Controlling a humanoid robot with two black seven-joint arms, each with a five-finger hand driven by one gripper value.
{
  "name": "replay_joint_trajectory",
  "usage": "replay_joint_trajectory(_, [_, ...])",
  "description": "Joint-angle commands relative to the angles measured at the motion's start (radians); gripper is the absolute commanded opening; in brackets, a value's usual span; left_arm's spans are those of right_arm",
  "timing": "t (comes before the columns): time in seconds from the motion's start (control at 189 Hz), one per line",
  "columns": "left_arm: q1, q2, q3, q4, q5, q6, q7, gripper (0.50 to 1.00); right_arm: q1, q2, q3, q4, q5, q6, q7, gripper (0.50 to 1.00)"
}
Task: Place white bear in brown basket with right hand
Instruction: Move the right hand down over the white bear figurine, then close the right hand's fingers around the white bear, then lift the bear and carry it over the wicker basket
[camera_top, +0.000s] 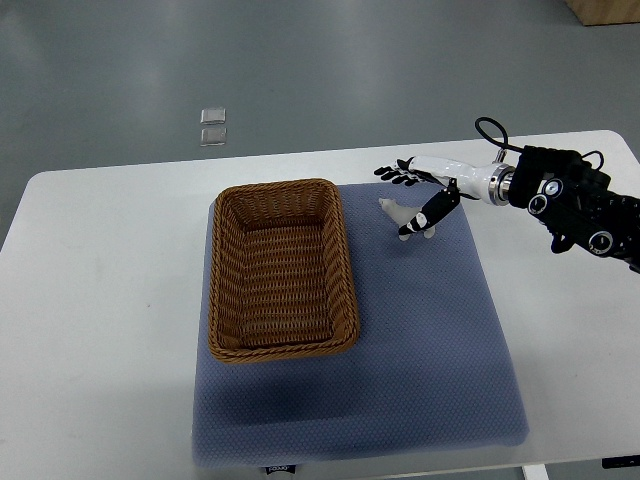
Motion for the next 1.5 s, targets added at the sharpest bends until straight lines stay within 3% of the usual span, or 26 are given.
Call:
replay_joint_trajectory(0.0, [0.0, 0.0, 0.0, 0.0, 0.0, 0.001, 0.0, 1.0, 0.001, -0.001, -0.011, -0.008, -0.011, -0.006, 0.0, 0.926])
replay_joint_trajectory(0.449, [0.0, 0.0, 0.0, 0.0, 0.0, -0.001, 0.0, 1.0, -0.001, 0.037, -0.066, -0.068, -0.027, -0.064, 0.0, 0.895])
replay_joint_trajectory(0.55, [0.0, 0.0, 0.0, 0.0, 0.0, -0.001, 0.0, 1.0, -0.001, 0.04, -0.066, -0.077, -0.027, -0.066, 0.0, 0.832])
replay_joint_trajectory(0.719, [0.0, 0.0, 0.0, 0.0, 0.0, -0.001, 0.0, 1.0, -0.001, 0.04, -0.066, -0.077, -0.027, -0.066, 0.001, 0.778])
replay_joint_trajectory(0.825, [0.0, 0.0, 0.0, 0.0, 0.0, -0.001, 0.0, 1.0, -0.001, 0.04, -0.067, -0.077, -0.027, -0.063, 0.001, 0.709])
replay_joint_trajectory(1.063, [0.0, 0.0, 0.0, 0.0, 0.0, -0.001, 0.0, 1.0, 0.001, 0.039, -0.067, -0.075, -0.029, -0.061, 0.005, 0.501])
replay_joint_trajectory(1.496, [0.0, 0.0, 0.0, 0.0, 0.0, -0.001, 0.0, 1.0, 0.079, 0.037, -0.061, -0.037, -0.021, -0.061, 0.097, 0.5])
